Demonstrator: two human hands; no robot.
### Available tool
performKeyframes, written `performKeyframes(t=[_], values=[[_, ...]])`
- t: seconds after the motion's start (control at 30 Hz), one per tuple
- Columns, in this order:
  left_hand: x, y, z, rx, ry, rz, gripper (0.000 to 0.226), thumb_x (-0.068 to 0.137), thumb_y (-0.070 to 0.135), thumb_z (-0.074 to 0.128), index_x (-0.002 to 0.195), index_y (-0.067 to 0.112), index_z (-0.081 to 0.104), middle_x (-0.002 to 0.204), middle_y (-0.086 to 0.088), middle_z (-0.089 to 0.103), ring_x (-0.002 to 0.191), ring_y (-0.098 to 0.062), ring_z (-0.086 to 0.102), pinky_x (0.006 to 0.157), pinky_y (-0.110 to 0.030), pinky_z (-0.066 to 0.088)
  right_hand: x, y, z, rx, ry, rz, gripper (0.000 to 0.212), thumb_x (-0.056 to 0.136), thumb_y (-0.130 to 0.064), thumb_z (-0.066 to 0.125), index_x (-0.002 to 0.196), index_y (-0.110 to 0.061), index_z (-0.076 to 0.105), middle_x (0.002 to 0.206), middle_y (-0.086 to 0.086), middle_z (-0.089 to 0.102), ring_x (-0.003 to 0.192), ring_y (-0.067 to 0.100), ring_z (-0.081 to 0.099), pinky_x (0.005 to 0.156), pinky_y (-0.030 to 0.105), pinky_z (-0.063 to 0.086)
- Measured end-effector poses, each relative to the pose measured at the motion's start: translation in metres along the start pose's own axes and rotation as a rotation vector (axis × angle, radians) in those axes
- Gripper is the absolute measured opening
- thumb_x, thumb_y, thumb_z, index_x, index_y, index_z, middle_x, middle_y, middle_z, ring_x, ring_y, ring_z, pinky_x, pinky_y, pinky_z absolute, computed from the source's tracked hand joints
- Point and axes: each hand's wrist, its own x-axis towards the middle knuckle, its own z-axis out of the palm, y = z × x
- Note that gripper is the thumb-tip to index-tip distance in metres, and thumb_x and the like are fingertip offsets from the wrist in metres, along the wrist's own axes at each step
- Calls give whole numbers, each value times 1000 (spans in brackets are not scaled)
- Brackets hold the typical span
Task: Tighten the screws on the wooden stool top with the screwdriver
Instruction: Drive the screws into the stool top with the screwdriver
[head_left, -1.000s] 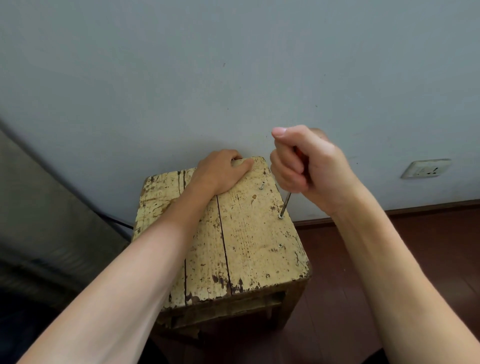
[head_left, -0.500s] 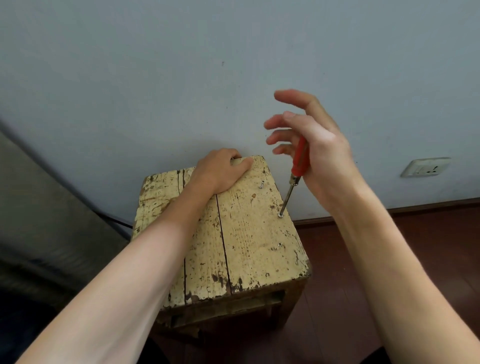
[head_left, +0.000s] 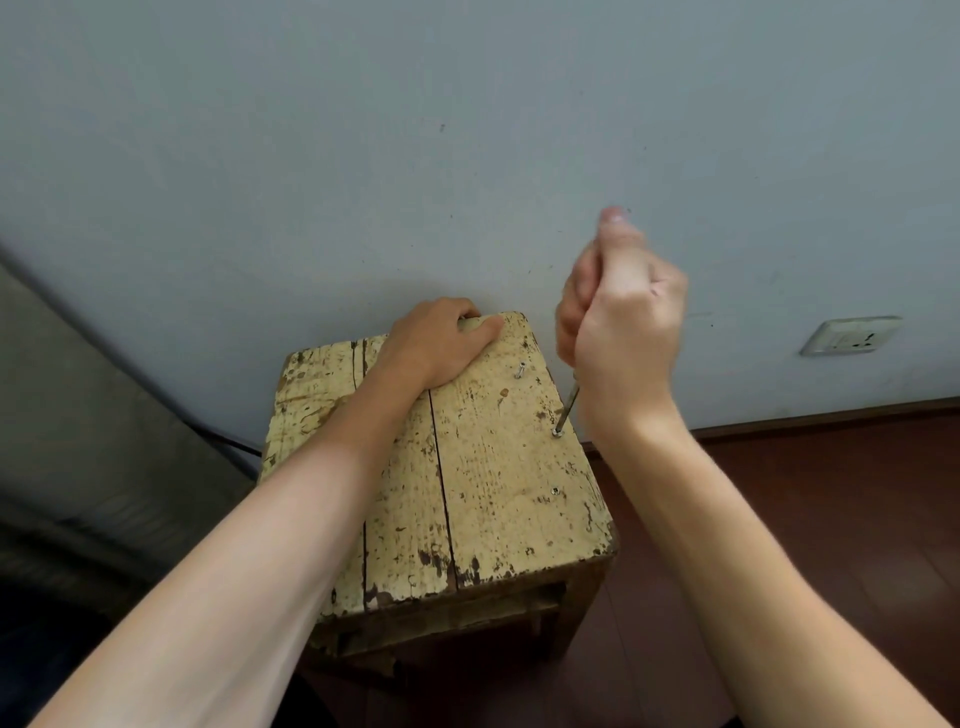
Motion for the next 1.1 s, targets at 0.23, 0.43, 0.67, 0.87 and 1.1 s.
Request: performKeyframes(t=[0.23, 0.43, 0.67, 0.87, 1.1], values=[[-2, 2, -1, -6, 0, -9, 56, 91, 75, 42, 115, 32, 70, 113, 9, 71, 103, -20, 63, 87, -39, 51, 7, -1, -2, -122, -33, 41, 24, 111, -17, 53, 90, -17, 64, 75, -1, 54, 61, 11, 48, 54, 23, 38], [-1, 0, -5, 30, -106, 35, 46, 91, 67, 44, 109, 31, 68, 107, 7, 70, 98, -21, 65, 88, -41, 54, 14, -14, -18, -137, -696, 213, 48, 101, -33, 46, 63, -17, 71, 60, 10, 70, 48, 24, 61, 52, 33, 42], [-3, 2, -2, -21, -7, -8, 64, 79, 79, 34, 107, 34, 70, 102, 12, 70, 93, -18, 63, 81, -38, 50, 4, -4, -3, -5, -186, 128, 55, 102, -19, 47, 52, -24, 24, 46, -6, 20, 41, 13, 15, 44, 18, 16], [0, -3, 2, -16, -6, -11, 62, 84, 80, 38, 111, 35, 70, 104, 14, 69, 95, -15, 61, 78, -35, 42, -2, 1, 3, -37, 84, 83, 49, 105, -17, 50, 66, -17, 20, 55, -1, 20, 48, 15, 16, 46, 25, 17], [-3, 1, -3, 11, -71, 28, 65, 81, 79, 31, 112, 33, 65, 109, 9, 64, 100, -20, 62, 85, -41, 52, 19, -9, -24, -23, -676, 192, 21, 94, -17, 55, 101, -20, 74, 84, 3, 70, 73, 17, 65, 67, 26, 48]])
